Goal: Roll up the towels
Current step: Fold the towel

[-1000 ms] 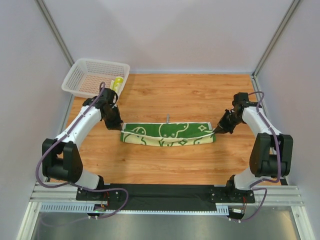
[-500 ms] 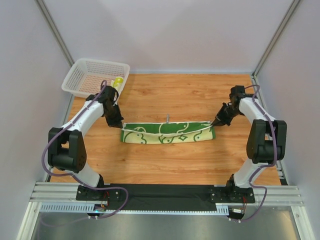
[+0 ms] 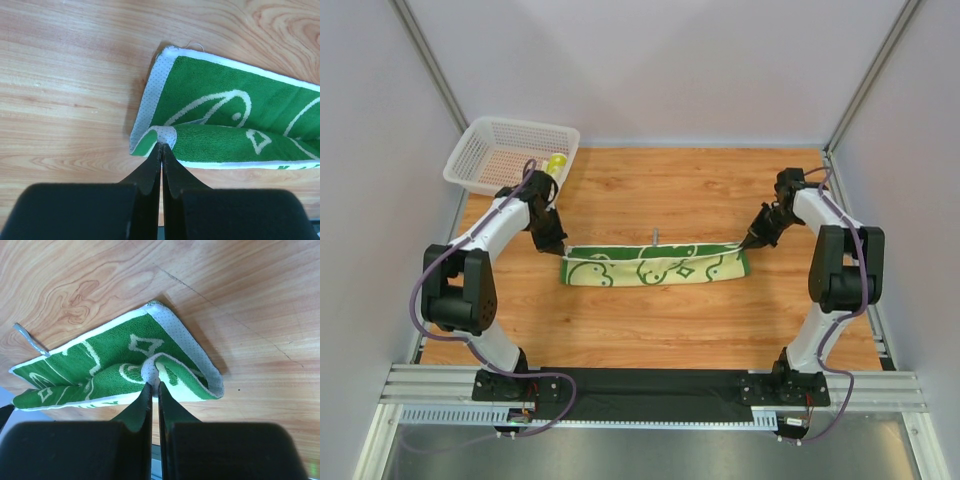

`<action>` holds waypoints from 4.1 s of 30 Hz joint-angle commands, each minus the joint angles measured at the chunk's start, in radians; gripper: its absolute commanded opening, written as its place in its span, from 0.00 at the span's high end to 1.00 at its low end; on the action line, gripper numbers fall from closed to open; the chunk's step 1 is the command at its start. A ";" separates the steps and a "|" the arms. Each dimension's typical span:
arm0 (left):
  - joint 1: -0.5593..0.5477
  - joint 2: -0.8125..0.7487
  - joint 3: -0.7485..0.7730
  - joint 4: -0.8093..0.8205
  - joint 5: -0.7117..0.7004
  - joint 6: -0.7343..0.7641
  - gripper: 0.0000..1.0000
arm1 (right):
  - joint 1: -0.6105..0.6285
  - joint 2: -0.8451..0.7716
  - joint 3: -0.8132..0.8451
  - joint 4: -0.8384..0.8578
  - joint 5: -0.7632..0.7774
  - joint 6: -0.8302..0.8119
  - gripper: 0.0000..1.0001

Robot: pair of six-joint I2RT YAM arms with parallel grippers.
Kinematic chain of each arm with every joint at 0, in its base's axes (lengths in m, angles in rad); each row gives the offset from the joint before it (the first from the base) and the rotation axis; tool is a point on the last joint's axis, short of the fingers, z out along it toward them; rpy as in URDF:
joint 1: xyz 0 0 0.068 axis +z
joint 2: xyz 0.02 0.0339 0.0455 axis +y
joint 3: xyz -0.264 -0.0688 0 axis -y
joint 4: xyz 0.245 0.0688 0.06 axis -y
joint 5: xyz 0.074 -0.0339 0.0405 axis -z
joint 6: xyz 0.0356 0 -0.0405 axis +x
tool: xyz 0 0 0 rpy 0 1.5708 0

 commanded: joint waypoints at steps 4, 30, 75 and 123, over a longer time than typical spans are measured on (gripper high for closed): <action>0.021 0.017 0.054 0.021 -0.016 0.016 1.00 | 0.007 0.049 0.066 0.007 -0.004 0.008 1.00; 0.069 0.240 0.268 0.008 -0.056 0.047 0.75 | 0.005 0.037 0.129 0.003 0.083 0.007 0.30; 0.009 0.104 0.009 0.125 -0.031 0.013 0.30 | 0.091 -0.039 -0.132 0.179 -0.016 -0.056 0.75; -0.028 0.047 -0.193 0.213 -0.037 0.011 0.33 | 0.084 -0.073 -0.428 0.305 -0.110 -0.058 0.99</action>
